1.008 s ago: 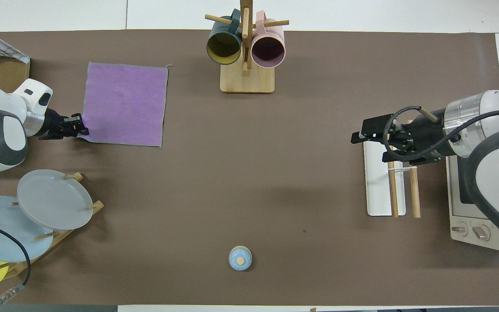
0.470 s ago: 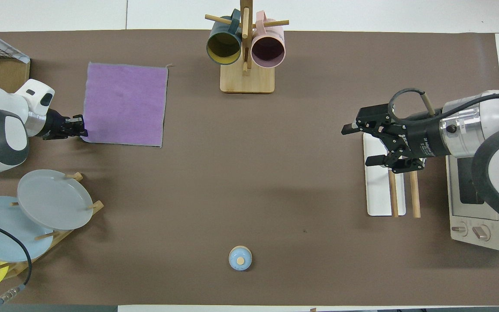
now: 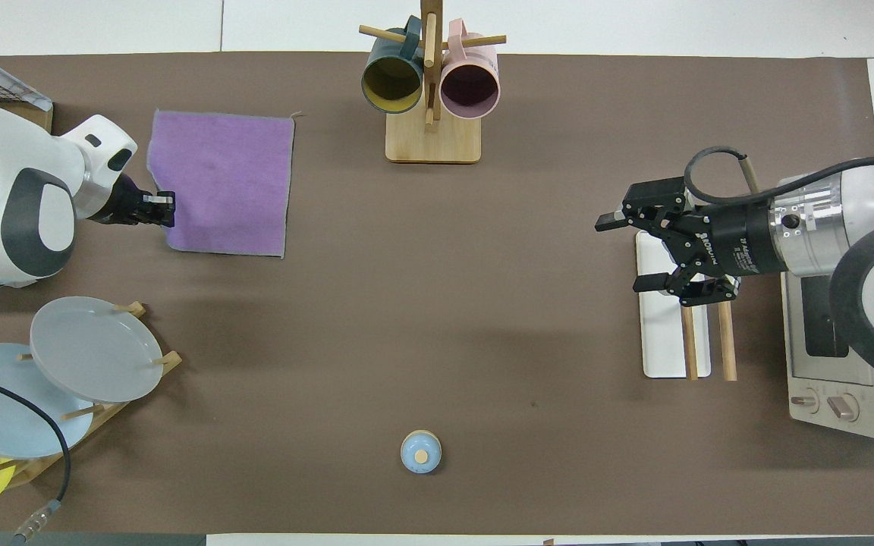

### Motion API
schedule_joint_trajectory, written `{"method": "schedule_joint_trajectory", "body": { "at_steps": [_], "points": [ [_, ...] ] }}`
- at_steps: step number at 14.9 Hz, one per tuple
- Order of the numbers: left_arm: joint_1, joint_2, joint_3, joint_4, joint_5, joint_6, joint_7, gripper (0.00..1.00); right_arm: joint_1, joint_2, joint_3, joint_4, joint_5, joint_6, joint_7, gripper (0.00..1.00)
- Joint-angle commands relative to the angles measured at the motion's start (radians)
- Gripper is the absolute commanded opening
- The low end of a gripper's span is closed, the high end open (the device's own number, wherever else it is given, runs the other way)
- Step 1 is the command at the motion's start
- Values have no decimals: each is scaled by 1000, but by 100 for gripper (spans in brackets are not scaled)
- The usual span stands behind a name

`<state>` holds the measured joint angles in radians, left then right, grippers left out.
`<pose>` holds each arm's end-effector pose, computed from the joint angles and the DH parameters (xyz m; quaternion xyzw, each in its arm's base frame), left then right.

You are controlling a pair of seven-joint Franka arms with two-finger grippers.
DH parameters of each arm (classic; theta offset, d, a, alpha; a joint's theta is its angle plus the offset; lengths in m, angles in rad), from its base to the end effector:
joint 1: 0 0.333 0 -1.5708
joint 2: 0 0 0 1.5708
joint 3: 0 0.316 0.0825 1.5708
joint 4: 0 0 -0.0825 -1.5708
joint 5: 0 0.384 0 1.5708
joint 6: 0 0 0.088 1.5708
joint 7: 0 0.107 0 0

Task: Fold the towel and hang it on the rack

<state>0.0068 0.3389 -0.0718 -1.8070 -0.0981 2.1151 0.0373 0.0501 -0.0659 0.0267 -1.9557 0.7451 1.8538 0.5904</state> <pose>0.6333 -0.0426 0.3551 0.9982 -0.0232 -0.0159 0.0533 0.5369 0.0948 0.5211 -0.8736 0.3410 0.1293 0.3222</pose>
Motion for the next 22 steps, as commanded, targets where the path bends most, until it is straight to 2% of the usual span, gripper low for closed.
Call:
{"method": "schedule_joint_trajectory", "body": {
  "at_steps": [1, 2, 4, 6, 8, 9, 10, 11, 14, 17, 19, 22],
  "points": [
    [-123, -34, 7, 34, 46, -87, 36, 0, -2, -31, 2, -40, 28, 25, 12, 100],
    [-192, -44, 9, 11, 93, -66, 29, 0, -2, -31, 2, -40, 28, 25, 12, 100],
    [-266, -60, 10, -64, 130, -17, -38, 0, -2, -31, 2, -40, 28, 27, 12, 100],
    [-372, -17, 15, -127, 194, 108, -223, 0, -2, -31, 2, -40, 28, 27, 12, 100],
    [-374, -14, 12, -176, 210, 167, -277, 0, -2, -31, 2, -39, 28, 30, 12, 100],
    [-366, -12, 9, -173, 199, 169, -290, 5, -1, -31, 2, -39, 30, 39, 12, 100],
    [-358, -14, 9, -167, 198, 161, -306, 87, -1, -31, 2, -39, 30, 41, 12, 100],
    [-341, -21, 6, -164, 181, 152, -307, 100, -1, -31, 4, -39, 30, 41, 12, 100],
    [-311, -72, 7, -143, 51, 96, -294, 100, -1, -31, 4, -39, 30, 42, 12, 100],
    [-231, -95, 0, -107, -43, 29, -255, 100, -1, -31, 4, -39, 30, 42, 12, 100],
    [-193, -98, 4, -120, -115, 61, -183, 100, -1, -31, 4, -39, 30, 42, 12, 100],
    [-143, -103, 4, -195, -216, 190, -99, 100, 2, -31, 5, -39, 30, 41, 12, 100]
  ]
}}
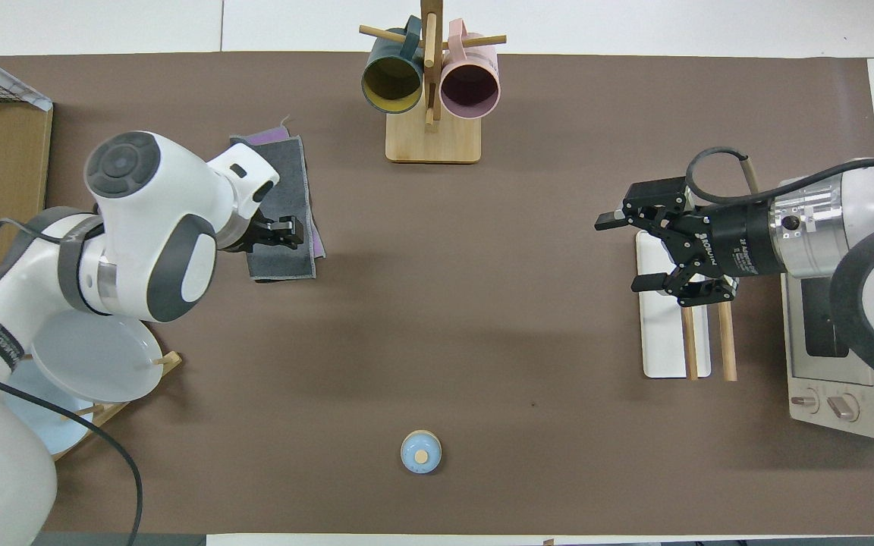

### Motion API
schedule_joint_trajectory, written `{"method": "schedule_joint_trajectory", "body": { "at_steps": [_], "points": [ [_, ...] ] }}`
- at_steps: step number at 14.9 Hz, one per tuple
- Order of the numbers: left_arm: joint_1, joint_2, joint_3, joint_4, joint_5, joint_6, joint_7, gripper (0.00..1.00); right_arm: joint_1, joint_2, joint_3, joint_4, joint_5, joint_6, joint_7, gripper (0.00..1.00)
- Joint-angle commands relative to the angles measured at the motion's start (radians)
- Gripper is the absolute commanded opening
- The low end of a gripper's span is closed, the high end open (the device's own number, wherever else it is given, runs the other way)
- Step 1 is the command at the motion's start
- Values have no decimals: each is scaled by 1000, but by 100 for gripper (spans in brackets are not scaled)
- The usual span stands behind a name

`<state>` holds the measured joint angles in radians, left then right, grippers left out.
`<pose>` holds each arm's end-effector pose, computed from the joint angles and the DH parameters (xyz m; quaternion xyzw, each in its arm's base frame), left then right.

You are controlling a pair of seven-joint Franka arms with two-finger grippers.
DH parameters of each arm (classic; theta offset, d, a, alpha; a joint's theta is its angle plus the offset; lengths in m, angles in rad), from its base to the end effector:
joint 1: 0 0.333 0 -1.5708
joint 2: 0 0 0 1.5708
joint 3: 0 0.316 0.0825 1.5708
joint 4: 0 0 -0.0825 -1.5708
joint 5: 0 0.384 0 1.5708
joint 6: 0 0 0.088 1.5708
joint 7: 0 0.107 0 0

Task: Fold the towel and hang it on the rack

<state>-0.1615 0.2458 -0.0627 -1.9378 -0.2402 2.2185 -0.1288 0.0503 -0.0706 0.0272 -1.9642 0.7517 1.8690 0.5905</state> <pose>0.5941 -0.1417 0.3633 0.9941 0.0243 -0.0015 0.1057 0.5365 0.0943 0.5207 -0.8715 0.3446 0.1250 0.3256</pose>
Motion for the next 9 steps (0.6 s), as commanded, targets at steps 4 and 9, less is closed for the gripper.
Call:
{"method": "schedule_joint_trajectory", "body": {
  "at_steps": [4, 9],
  "points": [
    [48, 7, -3, -127, -191, 145, 199, 95, 14, -26, 5, -30, 23, 27, 12, 100],
    [31, 55, -6, -133, -212, 204, 199, 83, 14, -26, 5, -30, 23, 27, 12, 100]
  ]
}}
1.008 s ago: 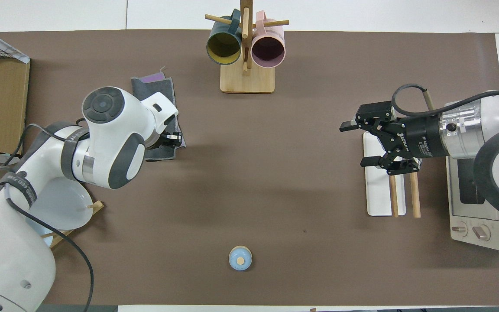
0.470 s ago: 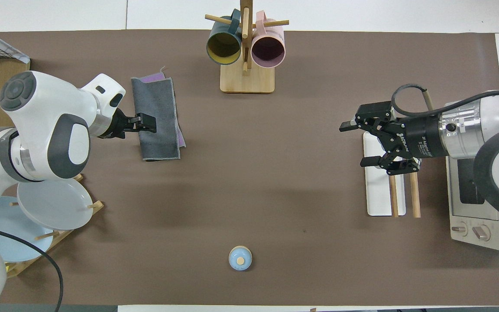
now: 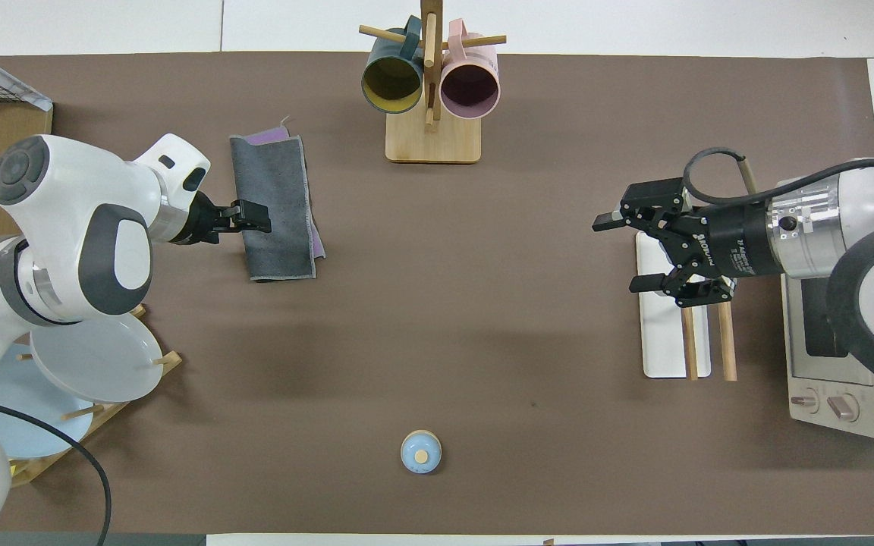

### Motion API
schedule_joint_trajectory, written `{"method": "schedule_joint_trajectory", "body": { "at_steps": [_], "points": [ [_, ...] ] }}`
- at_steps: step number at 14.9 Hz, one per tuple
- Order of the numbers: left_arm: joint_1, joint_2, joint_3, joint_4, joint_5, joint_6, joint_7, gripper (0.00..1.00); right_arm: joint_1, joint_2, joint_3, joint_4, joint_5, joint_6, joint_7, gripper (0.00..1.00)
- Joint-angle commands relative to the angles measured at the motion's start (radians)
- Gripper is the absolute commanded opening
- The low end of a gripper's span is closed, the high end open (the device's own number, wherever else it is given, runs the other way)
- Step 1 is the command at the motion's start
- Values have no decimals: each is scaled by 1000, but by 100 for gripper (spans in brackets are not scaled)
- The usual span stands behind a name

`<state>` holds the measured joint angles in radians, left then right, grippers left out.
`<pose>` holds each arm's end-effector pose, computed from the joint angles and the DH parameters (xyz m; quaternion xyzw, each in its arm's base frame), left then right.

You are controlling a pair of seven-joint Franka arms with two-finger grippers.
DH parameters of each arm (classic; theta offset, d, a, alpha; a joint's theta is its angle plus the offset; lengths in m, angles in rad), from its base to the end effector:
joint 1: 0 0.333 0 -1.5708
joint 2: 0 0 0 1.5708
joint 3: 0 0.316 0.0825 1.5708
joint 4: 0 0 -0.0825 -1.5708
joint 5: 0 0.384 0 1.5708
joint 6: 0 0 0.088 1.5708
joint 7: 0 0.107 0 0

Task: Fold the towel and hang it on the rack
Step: 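Lift the folded towel with the left gripper toward the table center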

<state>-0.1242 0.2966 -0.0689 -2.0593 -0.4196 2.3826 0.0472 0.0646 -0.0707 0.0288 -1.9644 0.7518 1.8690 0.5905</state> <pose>0.5811 -0.1167 0.2945 0.9873 0.0326 0.0008 0.1557 0.5349 0.1029 0.5207 -0.8743 0.3377 0.1276 0.3246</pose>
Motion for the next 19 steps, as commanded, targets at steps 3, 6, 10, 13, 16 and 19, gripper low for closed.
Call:
{"method": "schedule_joint_trajectory", "body": {
  "at_steps": [3, 6, 10, 13, 16, 19],
  "points": [
    [-23, 15, 0, -15, -41, 60, 19, 68, 0, -26, 3, -30, 23, 27, 12, 100],
    [-23, 13, 0, -22, -41, 52, 10, 32, 0, -26, 3, -30, 23, 27, 12, 100],
    [-22, 10, 1, -32, -41, 44, 0, 0, 0, -26, 3, -30, 23, 29, 12, 100],
    [-22, 12, 1, -19, -41, 34, -49, 0, 0, -26, 3, -30, 23, 29, 12, 100],
    [-20, 3, 4, 36, -41, -29, -154, 0, 0, -26, 3, -30, 23, 29, 40, 100],
    [-20, -31, 8, 149, 2, -175, -454, 0, 20, -23, 5, -24, 23, 36, 115, 100]
  ]
}}
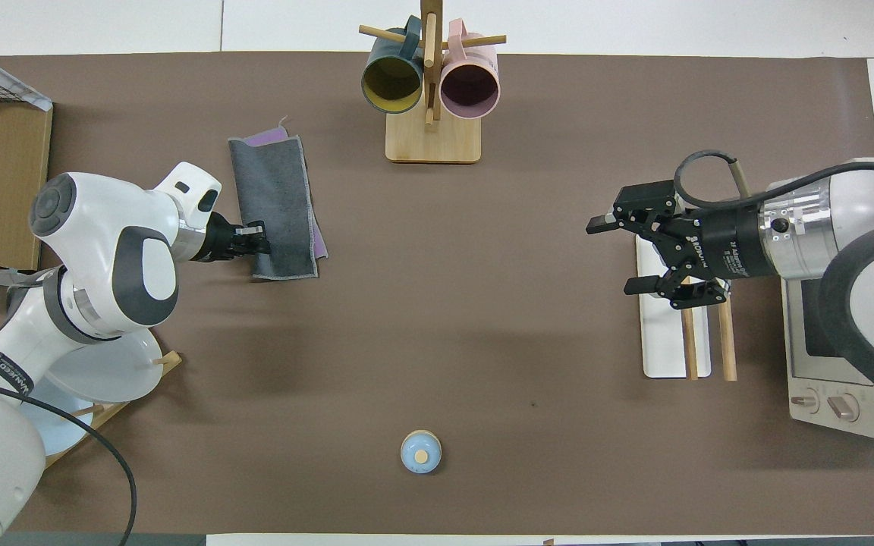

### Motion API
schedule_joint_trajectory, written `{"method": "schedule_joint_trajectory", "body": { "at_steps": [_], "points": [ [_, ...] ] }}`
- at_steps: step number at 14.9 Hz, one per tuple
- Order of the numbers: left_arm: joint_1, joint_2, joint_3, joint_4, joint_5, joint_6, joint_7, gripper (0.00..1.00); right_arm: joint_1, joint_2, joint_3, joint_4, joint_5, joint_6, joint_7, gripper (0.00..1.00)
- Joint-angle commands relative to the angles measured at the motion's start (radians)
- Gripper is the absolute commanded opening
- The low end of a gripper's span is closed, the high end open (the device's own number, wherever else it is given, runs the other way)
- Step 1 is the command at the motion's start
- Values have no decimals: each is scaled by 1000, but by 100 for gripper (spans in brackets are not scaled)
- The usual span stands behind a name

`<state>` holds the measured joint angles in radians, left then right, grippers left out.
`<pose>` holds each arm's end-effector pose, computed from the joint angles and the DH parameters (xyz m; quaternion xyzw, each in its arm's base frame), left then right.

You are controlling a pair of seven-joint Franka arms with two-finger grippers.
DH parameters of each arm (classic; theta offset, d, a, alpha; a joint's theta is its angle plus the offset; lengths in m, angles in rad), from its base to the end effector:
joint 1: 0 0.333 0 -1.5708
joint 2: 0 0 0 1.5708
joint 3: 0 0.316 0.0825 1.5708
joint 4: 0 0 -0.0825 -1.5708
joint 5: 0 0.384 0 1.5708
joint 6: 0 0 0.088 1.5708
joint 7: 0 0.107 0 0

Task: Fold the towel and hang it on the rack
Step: 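Lift the folded towel with the left gripper toward the table center, then carry the towel toward the right gripper while the right gripper approaches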

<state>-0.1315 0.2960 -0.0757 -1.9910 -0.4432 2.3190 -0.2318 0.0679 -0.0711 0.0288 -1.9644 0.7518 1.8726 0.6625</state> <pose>0.5932 -0.1311 0.3192 0.9714 0.1606 -0.0236 0.1733 0.5349 0.1044 0.5211 -0.8620 0.3680 0.1379 0.3201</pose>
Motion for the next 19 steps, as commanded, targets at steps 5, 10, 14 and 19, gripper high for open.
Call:
{"method": "schedule_joint_trajectory", "body": {
  "at_steps": [5, 10, 14, 19],
  "points": [
    [-16, -70, -19, 228, 150, -289, -588, 0, 23, -21, 5, -24, 44, 57, 45, 100],
    [-98, -194, -38, 267, 201, -402, -1013, 0, 134, -13, 6, -22, 127, 196, 331, 100],
    [-166, -268, -56, 264, 196, -409, -1355, 0, 312, -4, 5, -24, 139, 377, 656, 100],
    [-241, -290, -69, 247, 181, -348, -1702, 0, 385, 11, 6, -16, 204, 505, 824, 100]
  ]
}}
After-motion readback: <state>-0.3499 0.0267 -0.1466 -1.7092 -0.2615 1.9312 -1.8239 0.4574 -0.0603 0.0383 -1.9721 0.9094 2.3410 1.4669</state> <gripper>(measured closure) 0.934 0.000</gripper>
